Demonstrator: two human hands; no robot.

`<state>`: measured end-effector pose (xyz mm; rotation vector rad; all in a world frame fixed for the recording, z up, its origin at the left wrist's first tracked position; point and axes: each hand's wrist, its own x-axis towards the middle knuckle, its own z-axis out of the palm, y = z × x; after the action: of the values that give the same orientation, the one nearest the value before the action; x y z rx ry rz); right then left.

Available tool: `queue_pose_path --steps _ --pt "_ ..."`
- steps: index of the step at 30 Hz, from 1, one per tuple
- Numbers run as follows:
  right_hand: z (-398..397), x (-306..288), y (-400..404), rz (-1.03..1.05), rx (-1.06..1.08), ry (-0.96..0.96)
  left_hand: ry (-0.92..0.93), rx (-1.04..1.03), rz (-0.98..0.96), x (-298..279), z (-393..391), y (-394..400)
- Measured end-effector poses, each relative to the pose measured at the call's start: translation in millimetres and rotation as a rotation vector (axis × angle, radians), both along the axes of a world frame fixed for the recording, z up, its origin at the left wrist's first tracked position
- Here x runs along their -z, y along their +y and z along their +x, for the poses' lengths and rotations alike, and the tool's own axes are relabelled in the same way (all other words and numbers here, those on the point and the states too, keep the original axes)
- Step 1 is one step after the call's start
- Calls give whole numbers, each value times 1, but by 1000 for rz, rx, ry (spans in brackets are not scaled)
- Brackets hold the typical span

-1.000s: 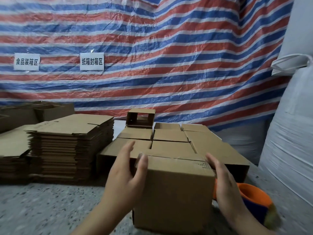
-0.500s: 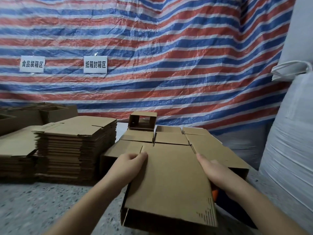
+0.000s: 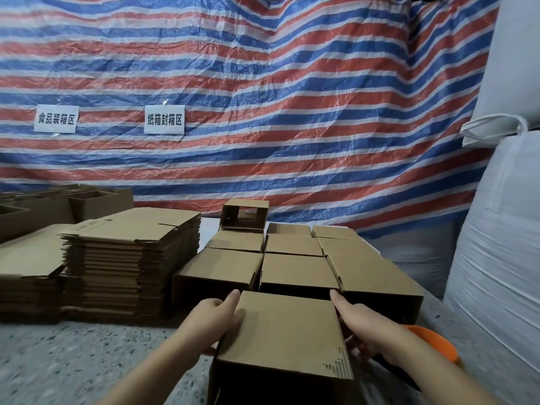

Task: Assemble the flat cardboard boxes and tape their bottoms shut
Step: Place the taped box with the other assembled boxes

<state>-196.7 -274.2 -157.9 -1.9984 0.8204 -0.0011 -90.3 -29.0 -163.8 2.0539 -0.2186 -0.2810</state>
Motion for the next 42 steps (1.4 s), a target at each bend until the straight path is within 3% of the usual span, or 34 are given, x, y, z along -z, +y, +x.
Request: queue_pose_path --steps 5,11,13,16,18,24,32,42 --pt "-18 18 18 54 -85 -35 73 122 -58 3 -32 5" --pt "-34 -42 26 -95 57 -441 -101 102 -367 -45 -52 14" --pt "-21 -75 21 10 85 -585 -167 110 -369 -79 -38 7" --pt "16 -117 16 216 -22 -718 -242 33 -311 -131 3 -12" --pt "50 -132 10 246 -96 -774 -223 8 -297 -159 38 -25" --pt "175 -145 -12 222 -124 -614 -184 -5 -232 -183 158 -56" --pt "315 -98 -31 343 -87 -493 -107 -153 -129 -138 287 -89" --pt "359 -66 -38 284 -76 -445 -163 -230 -154 -91 345 -99"
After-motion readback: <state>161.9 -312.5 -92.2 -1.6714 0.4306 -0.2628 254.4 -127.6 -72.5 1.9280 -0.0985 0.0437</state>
